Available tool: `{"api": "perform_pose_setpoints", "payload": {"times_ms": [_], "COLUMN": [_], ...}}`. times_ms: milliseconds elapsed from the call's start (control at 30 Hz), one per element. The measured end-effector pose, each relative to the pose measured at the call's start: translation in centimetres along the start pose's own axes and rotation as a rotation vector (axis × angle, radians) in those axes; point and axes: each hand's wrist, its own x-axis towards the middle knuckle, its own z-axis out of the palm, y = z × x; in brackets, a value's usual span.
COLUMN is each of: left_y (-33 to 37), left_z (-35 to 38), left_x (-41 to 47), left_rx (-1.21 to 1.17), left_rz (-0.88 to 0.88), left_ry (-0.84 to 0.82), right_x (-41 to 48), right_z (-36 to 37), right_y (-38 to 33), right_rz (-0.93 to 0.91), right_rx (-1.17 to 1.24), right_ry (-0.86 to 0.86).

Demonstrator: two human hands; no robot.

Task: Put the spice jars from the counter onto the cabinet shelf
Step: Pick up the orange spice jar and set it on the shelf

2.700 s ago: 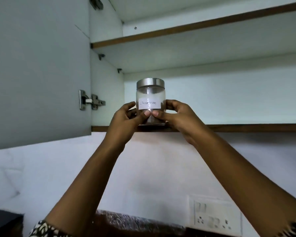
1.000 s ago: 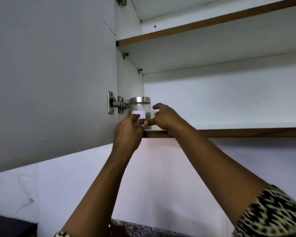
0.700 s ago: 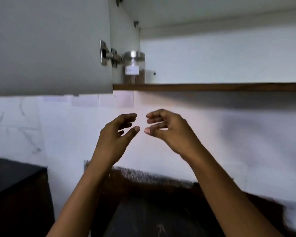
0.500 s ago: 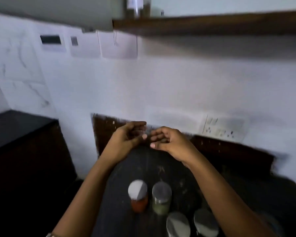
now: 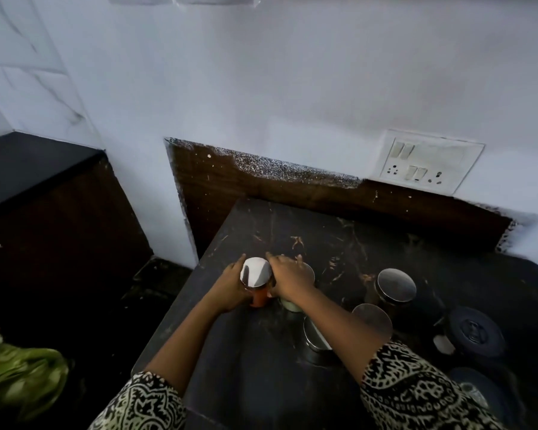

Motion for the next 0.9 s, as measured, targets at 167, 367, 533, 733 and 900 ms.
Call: {"api": "perform_pose_setpoints", "payload": {"times_ms": [167, 367, 533, 733, 900], "left_y": [-0.9, -1.3, 2.5, 10.3, 17.1], "left_z": [1.5, 0.3, -3.2, -8.4, -11.1], "left_x": [1.2, 1.7, 0.7, -1.2, -2.5], "left_rx": [-0.126, -0.144, -0.166, -0.366, -0.594], "left_rz": [-0.023, 0.075, 0.242, 0.435, 0.563], "left_ry": [0.141, 0.240, 0.368, 0.414, 0.359], "right_x": [1.2, 1.5, -0.3, -4.4, -8.2], "right_z": [1.9, 0.1, -5.8, -14.7, -20.7], "right_y": [-0.2, 0.8, 1.7, 2.9, 3.5], "right_rz": [0.013, -0.049, -0.143, -0.203, -0.240], "right_rx": [-0.048, 0.180, 0.394, 0.655, 0.876], "right_ry": [0.053, 0.084, 0.226, 0.424, 0.560]}}
